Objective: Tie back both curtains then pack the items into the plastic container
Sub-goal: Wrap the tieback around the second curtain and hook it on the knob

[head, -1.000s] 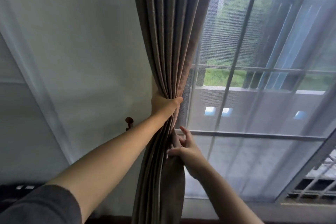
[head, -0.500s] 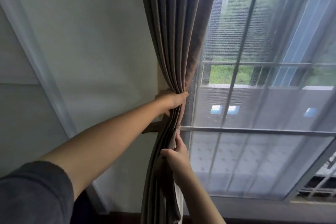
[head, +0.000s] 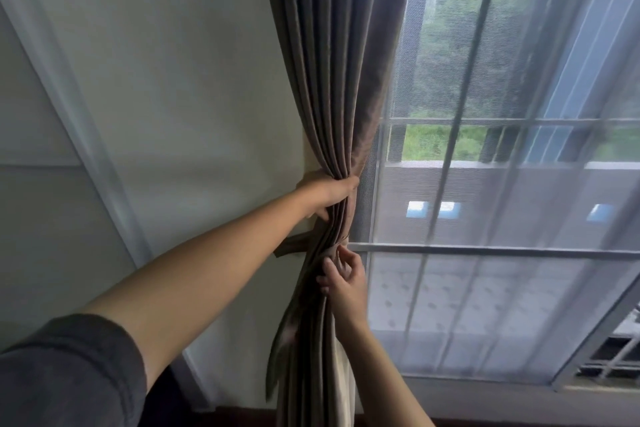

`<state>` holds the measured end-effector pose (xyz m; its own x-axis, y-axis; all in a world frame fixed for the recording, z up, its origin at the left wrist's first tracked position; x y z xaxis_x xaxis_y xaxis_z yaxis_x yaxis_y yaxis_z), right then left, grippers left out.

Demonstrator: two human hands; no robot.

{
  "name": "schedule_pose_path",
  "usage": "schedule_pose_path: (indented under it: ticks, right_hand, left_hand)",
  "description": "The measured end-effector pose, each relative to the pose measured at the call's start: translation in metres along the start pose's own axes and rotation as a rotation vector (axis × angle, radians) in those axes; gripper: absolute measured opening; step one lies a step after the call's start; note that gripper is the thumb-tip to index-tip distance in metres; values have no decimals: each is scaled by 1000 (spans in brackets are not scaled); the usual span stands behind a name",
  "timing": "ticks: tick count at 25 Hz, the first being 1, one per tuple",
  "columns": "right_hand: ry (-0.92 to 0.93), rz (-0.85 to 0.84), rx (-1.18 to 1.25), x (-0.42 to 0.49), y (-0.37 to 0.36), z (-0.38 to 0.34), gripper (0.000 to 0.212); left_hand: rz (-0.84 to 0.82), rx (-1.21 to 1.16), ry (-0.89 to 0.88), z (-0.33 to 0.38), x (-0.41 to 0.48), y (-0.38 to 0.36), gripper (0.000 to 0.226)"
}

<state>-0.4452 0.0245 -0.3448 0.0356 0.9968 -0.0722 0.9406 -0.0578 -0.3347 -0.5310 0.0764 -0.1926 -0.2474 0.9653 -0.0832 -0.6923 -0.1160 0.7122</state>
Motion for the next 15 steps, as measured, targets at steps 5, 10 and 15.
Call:
schedule_pose_path:
  ticks: [5,10,15]
  right_hand:
    - [49,77,-216,12,0,-23,53]
    - [64,101,-345,14,-5,-30,52]
    - [9,27,-238,6,-17,-32,43]
  left_hand:
    - [22,-33,-5,-3,6,-2,55]
    - [7,-4,-17,-2,11,0,55]
    - [6,27,-6,-4,13,-1,55]
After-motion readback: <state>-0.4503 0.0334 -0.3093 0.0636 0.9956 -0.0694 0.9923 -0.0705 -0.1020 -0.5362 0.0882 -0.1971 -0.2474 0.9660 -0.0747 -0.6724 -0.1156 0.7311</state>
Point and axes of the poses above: each hand's wrist, its own x-axis towards the middle knuckle, its own y-axis out of the back of the hand, z = x × y, the point moved 9 cm from there along x, towards the middle knuckle, and after that the axes turned 7 degrees about x, right-handed, at the moved point
